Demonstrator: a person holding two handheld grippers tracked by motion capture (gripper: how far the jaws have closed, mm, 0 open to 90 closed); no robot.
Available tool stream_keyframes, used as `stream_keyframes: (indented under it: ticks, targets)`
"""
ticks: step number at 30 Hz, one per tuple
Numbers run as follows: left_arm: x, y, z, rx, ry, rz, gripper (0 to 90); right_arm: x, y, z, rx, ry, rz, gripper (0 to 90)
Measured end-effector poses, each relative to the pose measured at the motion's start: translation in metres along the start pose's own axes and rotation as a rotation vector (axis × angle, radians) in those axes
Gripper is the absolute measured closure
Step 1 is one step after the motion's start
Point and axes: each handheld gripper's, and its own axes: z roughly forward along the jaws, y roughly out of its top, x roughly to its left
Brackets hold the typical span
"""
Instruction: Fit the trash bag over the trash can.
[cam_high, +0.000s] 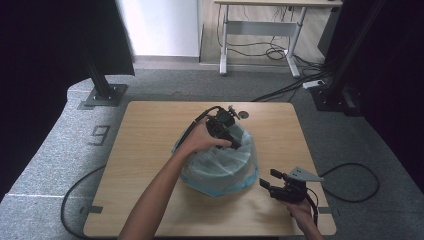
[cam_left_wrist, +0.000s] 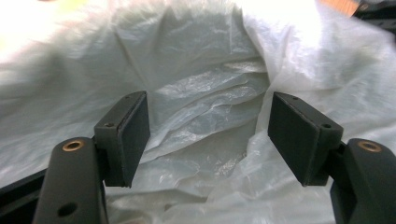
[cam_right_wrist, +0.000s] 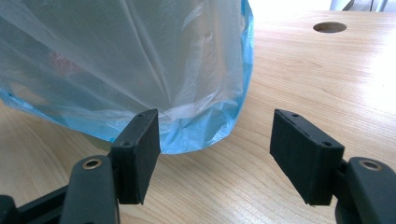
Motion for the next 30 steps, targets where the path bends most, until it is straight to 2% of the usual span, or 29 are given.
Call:
stream_keyframes:
  ticks: [2,5,8,12,14,18,22,30]
  targets:
    - [-0.001,-0.005,-0.015,-0.041,0.001,-0.001,29.5,0.000,0.000,0.000,0.001,-0.001,-0.002,32.4]
    - [-0.003,-0.015,-0.033,-0.074,0.010,0.003,29.5,0.000,0.000,0.000,0.003,-0.004,-0.004,32.4]
    - [-0.004,-0.027,-0.045,-0.090,0.021,-0.002,29.5,0.000,-0.001,0.001,0.006,-0.005,-0.006,32.4]
    - [-0.002,-0.043,-0.054,-0.085,0.032,-0.001,29.4,0.000,-0.001,0.001,0.010,-0.005,-0.006,32.4]
    - [0.002,-0.051,-0.054,-0.069,0.047,-0.015,29.3,0.001,-0.001,0.002,0.011,-0.006,-0.004,32.3]
    - [0.013,-0.054,-0.047,-0.027,0.064,-0.045,28.8,0.001,-0.002,0.003,0.014,-0.007,-0.006,32.3]
    - [0.017,-0.053,-0.036,0.023,0.071,-0.047,28.4,0.001,-0.002,0.003,0.020,-0.010,-0.009,32.2]
    - [0.022,-0.054,-0.026,0.054,0.067,-0.065,28.4,-0.003,-0.003,0.000,0.016,-0.013,-0.003,32.2]
